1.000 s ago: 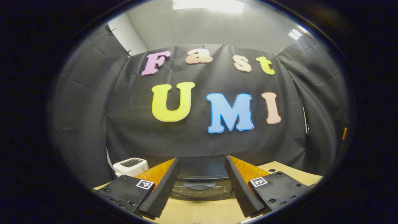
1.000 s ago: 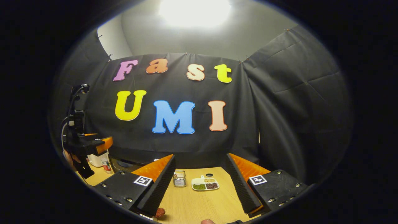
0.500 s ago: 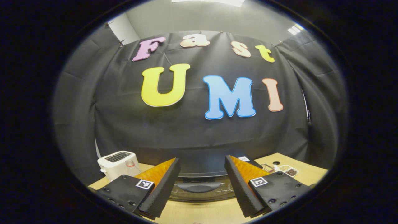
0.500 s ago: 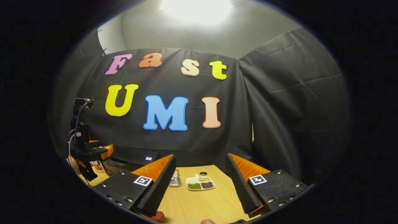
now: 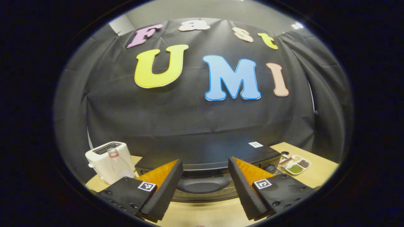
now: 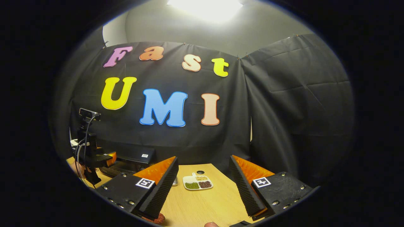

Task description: Open the electric oven with the left hand, put the food in, and close the electric oven.

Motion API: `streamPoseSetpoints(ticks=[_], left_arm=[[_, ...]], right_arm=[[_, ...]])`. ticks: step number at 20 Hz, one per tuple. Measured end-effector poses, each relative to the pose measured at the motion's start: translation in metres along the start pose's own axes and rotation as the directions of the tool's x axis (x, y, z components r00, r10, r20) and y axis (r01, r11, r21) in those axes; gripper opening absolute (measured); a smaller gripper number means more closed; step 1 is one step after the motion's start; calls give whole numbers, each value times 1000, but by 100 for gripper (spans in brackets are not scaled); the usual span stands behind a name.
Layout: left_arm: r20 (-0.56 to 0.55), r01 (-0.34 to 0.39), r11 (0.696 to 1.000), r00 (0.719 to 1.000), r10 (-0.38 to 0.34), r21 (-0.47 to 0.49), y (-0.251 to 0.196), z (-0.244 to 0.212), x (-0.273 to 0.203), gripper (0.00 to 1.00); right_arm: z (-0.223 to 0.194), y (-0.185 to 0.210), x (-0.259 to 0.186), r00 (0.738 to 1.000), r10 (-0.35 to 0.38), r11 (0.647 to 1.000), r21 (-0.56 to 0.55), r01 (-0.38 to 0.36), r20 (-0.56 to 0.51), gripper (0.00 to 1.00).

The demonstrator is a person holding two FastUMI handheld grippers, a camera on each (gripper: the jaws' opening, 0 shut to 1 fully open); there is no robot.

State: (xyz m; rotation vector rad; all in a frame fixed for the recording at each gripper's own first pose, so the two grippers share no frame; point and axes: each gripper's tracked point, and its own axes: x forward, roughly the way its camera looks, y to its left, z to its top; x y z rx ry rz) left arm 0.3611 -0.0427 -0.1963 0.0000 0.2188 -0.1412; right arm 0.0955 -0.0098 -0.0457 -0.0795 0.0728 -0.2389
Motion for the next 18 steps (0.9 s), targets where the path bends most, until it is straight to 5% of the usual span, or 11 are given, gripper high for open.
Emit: streamPoseSetpoints(ticks=[1, 5, 13, 14, 15, 18], left_arm=[[-8, 0, 1000, 1000, 0, 0, 1, -3, 3, 92], [-38, -5, 1000, 999, 4, -8, 6, -21, 10, 100], [-22, -5, 1000, 1000, 5, 0, 3, -28, -8, 100], [-26, -6, 1000, 1000, 7, 2, 3, -29, -12, 92], [-29, -7, 1000, 1000, 7, 5, 2, -31, -17, 100], [-38, -10, 1000, 999, 10, 4, 0, -38, -32, 100]], right_arm=[[0, 1, -1, 1000, -1, 1000, -6, 1, -1, 97], [0, 8, -2, 1000, 13, 999, -33, -14, -9, 98], [5, 15, -3, 999, 45, 999, -28, -45, 0, 98], [4, 15, -3, 999, 49, 998, -25, -49, 1, 98], [5, 15, -4, 999, 53, 998, -23, -53, 2, 98], [5, 15, -5, 998, 64, 998, -13, -64, 5, 98]])
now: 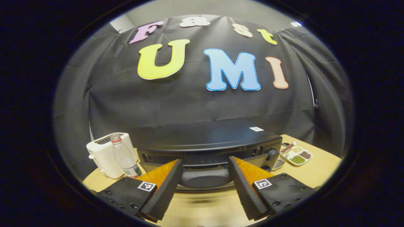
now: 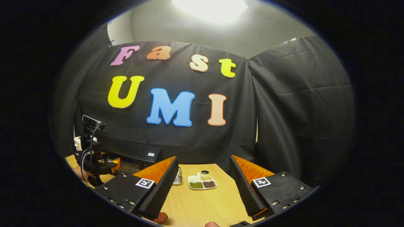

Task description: Open the electric oven with the left hand, put the food in, and close the electric oven.

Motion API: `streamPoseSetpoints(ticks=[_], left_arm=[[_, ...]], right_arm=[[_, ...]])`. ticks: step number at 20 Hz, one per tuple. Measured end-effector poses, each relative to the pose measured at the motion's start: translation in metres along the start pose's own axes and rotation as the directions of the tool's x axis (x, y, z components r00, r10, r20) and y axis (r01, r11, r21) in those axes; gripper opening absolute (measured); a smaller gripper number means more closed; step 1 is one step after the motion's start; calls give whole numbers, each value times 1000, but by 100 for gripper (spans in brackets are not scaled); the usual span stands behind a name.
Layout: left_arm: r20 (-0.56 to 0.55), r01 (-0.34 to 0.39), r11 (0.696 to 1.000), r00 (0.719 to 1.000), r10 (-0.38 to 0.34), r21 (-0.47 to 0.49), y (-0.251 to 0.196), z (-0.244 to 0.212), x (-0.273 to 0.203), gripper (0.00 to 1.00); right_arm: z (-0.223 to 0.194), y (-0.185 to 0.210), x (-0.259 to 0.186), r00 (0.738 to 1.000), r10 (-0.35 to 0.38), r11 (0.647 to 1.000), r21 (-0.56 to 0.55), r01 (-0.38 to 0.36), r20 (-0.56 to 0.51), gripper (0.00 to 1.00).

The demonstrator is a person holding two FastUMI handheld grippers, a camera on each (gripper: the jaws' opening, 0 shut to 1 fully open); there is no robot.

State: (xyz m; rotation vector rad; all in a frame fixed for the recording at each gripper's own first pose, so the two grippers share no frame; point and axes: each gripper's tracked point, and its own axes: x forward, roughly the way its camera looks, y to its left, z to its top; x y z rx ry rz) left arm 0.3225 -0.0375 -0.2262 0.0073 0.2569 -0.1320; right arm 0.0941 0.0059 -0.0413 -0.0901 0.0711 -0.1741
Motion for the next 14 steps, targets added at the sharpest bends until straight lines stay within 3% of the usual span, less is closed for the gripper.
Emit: streamPoseSetpoints(ticks=[3, 4, 5, 6, 12, 14], left_arm=[[-21, -7, 1000, 1000, 7, 1, -2, -11, -14, 100], [-25, -9, 1000, 1000, 9, 0, -3, -13, -18, 91], [-34, -10, 1000, 999, 10, 0, -4, -17, -23, 91], [-40, -12, 1000, 999, 12, 1, -4, -21, -27, 97], [-100, -27, 1000, 995, 27, 1, -8, -50, -46, 93], [-114, -29, 1000, 993, 30, 6, -9, -59, -52, 97]], right_arm=[[0, -2, -4, 1000, 10, 1000, 6, -10, 3, 98], [0, -3, -5, 1000, 13, 1000, 7, -14, 5, 98], [1, -4, -6, 1000, 16, 1000, 8, -17, 7, 98], [1, -5, -7, 1000, 20, 1000, 9, -20, 8, 98], [3, -13, -14, 999, 36, 999, 11, -36, 11, 98], [2, -15, -16, 999, 39, 999, 10, -39, 10, 98]])
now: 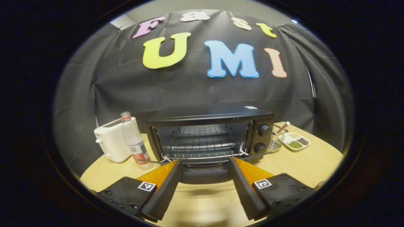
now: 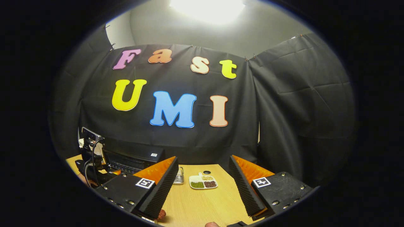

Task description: Open the electric oven with the left hand, put the food in, and close the electric oven.

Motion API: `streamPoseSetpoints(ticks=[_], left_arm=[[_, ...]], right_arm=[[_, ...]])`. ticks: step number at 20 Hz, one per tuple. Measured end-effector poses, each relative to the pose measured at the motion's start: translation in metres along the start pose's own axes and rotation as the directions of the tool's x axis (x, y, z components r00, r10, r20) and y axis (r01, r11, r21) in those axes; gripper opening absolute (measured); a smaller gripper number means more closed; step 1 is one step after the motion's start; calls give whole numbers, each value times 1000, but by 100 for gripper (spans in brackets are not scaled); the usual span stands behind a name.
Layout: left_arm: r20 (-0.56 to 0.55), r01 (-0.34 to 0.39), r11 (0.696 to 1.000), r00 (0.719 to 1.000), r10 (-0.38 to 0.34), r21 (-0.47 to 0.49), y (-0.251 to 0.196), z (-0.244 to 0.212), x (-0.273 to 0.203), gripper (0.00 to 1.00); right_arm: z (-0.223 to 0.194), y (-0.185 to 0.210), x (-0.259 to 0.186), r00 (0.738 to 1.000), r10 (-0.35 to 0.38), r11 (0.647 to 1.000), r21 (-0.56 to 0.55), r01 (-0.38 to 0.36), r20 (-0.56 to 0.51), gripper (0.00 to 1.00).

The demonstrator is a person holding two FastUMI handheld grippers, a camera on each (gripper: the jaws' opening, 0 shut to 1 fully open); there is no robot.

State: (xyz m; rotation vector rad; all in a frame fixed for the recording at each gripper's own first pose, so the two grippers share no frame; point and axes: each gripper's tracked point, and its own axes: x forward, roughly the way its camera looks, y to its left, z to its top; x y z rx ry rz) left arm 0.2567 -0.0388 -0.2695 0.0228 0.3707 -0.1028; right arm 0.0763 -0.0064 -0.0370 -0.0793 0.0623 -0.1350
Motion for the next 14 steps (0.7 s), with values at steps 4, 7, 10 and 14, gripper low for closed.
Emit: streamPoseSetpoints(ticks=[4, 7, 10, 14], left_arm=[[-37, -2, 1000, 999, 2, 5, -2, -21, -5, 97], [-72, 0, 1000, 997, 1, 9, -5, -40, -8, 97], [-102, 2, 1000, 995, 0, 17, -6, -57, -10, 97], [-149, -1, 999, 989, 7, 41, -8, -81, -12, 100]], right_arm=[[-2, -2, -3, 1000, 5, 1000, 7, -5, -7, 98], [-4, -2, -5, 1000, 13, 1000, 5, -13, -10, 97], [-6, -2, -5, 1000, 23, 1000, 6, -23, -16, 97], [-10, -2, -4, 999, 34, 999, 14, -34, -30, 98]])
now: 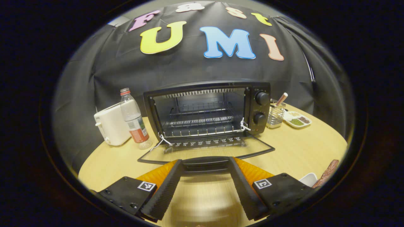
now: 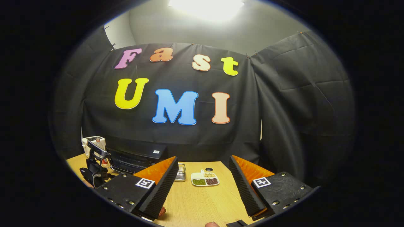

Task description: Open the electric oven with the left hand, put the food in, and close the electric oven.

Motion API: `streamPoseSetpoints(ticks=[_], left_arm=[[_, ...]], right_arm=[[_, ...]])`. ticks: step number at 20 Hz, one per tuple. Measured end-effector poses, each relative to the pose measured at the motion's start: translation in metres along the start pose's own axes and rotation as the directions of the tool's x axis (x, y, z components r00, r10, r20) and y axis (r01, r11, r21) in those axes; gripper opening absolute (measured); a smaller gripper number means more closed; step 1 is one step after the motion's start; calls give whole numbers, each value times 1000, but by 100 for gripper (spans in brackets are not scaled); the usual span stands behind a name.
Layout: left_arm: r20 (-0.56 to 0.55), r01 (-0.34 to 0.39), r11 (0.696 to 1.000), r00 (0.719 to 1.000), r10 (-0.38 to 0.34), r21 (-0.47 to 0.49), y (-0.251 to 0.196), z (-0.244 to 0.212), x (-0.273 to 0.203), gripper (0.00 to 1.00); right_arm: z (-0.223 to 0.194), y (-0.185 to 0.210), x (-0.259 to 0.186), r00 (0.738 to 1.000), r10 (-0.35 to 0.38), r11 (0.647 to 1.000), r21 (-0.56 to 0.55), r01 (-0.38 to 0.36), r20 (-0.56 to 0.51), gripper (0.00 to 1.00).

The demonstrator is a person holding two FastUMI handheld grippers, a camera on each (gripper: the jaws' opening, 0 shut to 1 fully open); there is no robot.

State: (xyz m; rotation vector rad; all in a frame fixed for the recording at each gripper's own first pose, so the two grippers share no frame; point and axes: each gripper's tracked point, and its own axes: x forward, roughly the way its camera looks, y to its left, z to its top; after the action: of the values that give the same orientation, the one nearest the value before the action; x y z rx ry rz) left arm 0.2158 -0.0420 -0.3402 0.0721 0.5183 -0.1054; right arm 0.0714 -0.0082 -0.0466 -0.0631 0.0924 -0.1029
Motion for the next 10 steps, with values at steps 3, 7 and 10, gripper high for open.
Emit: streamPoseSetpoints(ticks=[3, 7, 10], left_arm=[[-41, -8, 1000, 999, 8, -1, 0, -19, -1, 100], [-24, -20, 1000, 1000, 20, -9, 2, -14, -17, 100], [43, -33, 999, 998, 34, -25, 6, 16, -36, 97]], right_arm=[[-4, 0, 0, 1000, 11, 1000, 4, -10, -13, 98], [-8, 3, -2, 999, 36, 999, 7, -36, -27, 98], [-14, 12, 1, 996, 84, 996, 39, -82, -43, 97]])
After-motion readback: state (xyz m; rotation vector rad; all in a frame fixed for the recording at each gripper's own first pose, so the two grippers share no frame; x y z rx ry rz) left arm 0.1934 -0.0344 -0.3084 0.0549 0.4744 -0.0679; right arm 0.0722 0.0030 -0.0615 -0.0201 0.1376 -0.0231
